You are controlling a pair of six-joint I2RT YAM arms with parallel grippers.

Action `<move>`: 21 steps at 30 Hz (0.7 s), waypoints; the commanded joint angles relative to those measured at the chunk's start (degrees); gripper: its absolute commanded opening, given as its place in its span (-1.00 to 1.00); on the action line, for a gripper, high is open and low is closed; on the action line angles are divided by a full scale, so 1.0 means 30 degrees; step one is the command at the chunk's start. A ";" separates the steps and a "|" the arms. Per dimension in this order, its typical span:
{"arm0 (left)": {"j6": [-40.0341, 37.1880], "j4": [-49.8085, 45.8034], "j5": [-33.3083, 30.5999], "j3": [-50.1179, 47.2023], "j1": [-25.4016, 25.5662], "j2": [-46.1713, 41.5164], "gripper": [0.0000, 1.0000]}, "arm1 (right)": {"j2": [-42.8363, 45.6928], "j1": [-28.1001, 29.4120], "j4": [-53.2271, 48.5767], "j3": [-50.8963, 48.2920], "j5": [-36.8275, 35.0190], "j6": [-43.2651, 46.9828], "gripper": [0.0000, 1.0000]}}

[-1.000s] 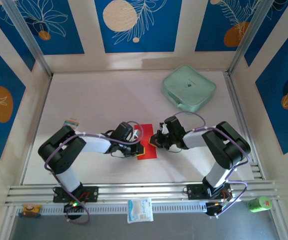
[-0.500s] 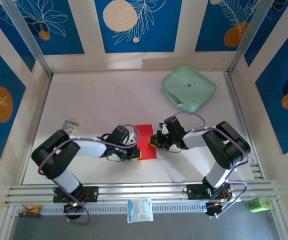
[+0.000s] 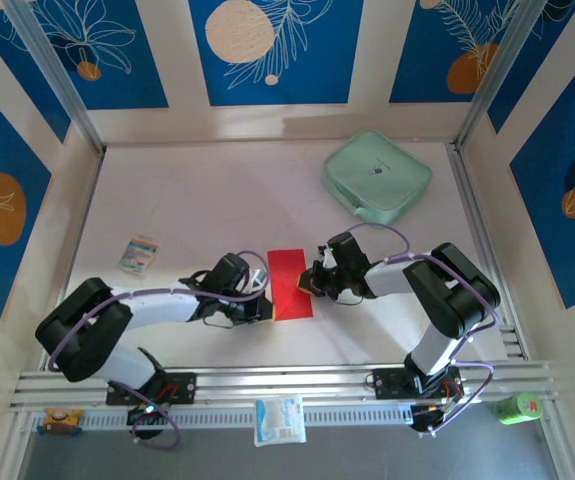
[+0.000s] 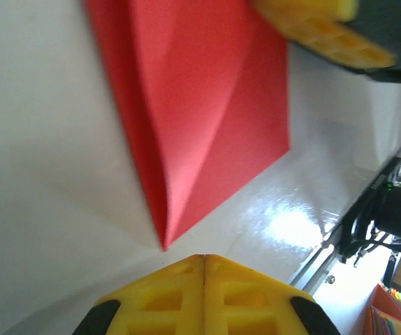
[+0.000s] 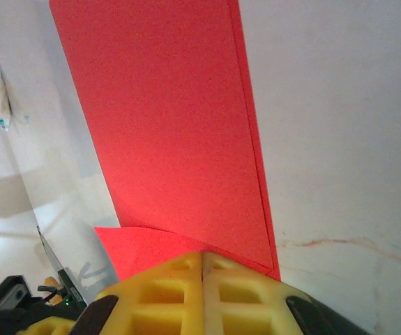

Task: Fold a paper plane with a square sheet of paper (pick it up from the middle)
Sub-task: Fold the triangle a second time at the center of the table.

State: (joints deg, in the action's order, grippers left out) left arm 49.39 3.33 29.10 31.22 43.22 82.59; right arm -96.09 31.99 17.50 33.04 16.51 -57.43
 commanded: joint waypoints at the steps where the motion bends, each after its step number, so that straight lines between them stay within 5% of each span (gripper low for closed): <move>1: -0.0914 -0.0142 0.0312 0.1545 -0.0173 0.0170 -0.89 | 0.0051 -0.0115 -0.1797 -0.0144 -0.0553 0.0223 -0.99; 9: -0.1579 -0.0959 -0.0484 0.3317 -0.0381 0.3840 -0.95 | 0.0096 -0.0095 -0.1575 0.0031 -0.0053 0.0404 -0.98; 21: -0.0735 0.0880 -0.0605 0.0799 -0.0389 0.4835 -1.00 | 0.1809 0.0828 -0.2411 0.0941 0.0715 0.1493 -0.93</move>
State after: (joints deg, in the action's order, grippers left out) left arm 46.61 8.38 29.12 36.40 42.33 95.22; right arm -91.66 32.75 12.12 34.24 16.97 -54.43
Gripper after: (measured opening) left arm 0.064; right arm 0.053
